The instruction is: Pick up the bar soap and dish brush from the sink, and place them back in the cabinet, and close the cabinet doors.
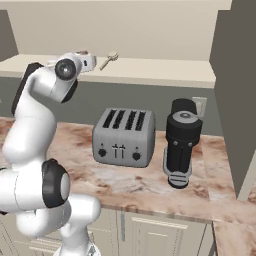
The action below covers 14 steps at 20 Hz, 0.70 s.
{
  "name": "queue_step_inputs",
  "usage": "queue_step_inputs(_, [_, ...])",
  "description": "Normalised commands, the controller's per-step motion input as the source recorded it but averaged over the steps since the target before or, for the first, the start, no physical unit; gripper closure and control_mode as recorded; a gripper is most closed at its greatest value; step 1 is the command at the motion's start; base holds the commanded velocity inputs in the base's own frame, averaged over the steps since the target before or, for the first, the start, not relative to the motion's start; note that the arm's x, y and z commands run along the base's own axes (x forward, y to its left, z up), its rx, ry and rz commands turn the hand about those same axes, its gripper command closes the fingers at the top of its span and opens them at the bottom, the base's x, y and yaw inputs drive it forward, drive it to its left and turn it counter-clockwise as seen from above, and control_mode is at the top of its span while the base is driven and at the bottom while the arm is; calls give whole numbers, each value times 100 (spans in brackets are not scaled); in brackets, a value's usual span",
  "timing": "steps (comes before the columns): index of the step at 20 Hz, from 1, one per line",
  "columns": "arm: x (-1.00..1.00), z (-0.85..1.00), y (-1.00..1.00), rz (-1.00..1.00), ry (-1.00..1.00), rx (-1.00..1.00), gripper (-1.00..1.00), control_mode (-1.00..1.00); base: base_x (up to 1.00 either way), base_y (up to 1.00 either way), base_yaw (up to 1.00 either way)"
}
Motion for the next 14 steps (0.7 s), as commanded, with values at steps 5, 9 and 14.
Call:
queue_step_inputs(5, [-64,0,-4,0,-11,0,-100,-100,0,0,0])
queue_step_inputs(9, [-63,0,-2,0,-9,0,-100,-100,0,0,0])
queue_step_inputs(14, [-61,0,0,0,-9,0,-100,-100,0,0,0])
